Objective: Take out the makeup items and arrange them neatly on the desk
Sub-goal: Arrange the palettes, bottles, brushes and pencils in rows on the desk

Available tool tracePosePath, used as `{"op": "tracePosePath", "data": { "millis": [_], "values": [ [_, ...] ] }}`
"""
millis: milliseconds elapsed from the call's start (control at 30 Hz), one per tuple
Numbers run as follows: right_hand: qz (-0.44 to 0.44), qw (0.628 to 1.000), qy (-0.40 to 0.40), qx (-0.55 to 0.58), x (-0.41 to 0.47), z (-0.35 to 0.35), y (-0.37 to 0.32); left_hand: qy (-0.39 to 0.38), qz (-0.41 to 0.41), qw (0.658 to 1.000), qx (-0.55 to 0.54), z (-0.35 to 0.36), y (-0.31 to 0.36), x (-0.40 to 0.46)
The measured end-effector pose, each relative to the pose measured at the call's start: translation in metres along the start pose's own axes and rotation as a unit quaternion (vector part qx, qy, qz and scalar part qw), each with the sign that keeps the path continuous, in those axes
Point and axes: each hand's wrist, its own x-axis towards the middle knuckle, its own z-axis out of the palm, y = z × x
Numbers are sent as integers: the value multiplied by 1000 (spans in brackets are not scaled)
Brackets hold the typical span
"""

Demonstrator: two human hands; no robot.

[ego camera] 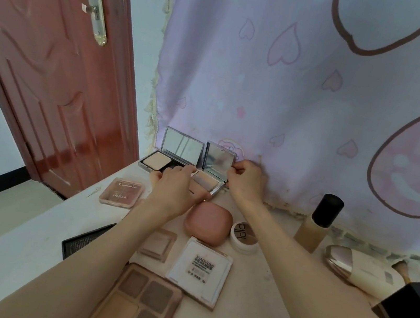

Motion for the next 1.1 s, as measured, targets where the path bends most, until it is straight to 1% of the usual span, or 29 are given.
{"op": "tracePosePath", "data": {
  "millis": [300,467,633,700,800,900,1000,1100],
  "values": [
    [21,1000,-10,-16,2,3,0,-3,12,999,39,4,-3,1],
    [19,999,-28,-9,2,3,2,-25,2,999,47,0,0,0],
    [24,997,-72,-4,-4,-5,2,-59,-20,998,4,-10,8,-4],
    [19,997,-79,-14,-11,-14,-1,-59,-13,998,1,-15,12,-9],
    [-7,996,-84,-41,-28,-31,-5,-46,12,999,8,-21,19,-22],
    [-47,992,-90,-72,-57,-48,-4,-38,58,998,7,-25,26,-41],
    [-86,987,-85,-105,-88,-62,3,-75,97,992,35,-26,31,-60],
    [-139,968,-119,-169,-111,-72,16,-112,97,986,71,-27,35,-71]
  ]
}}
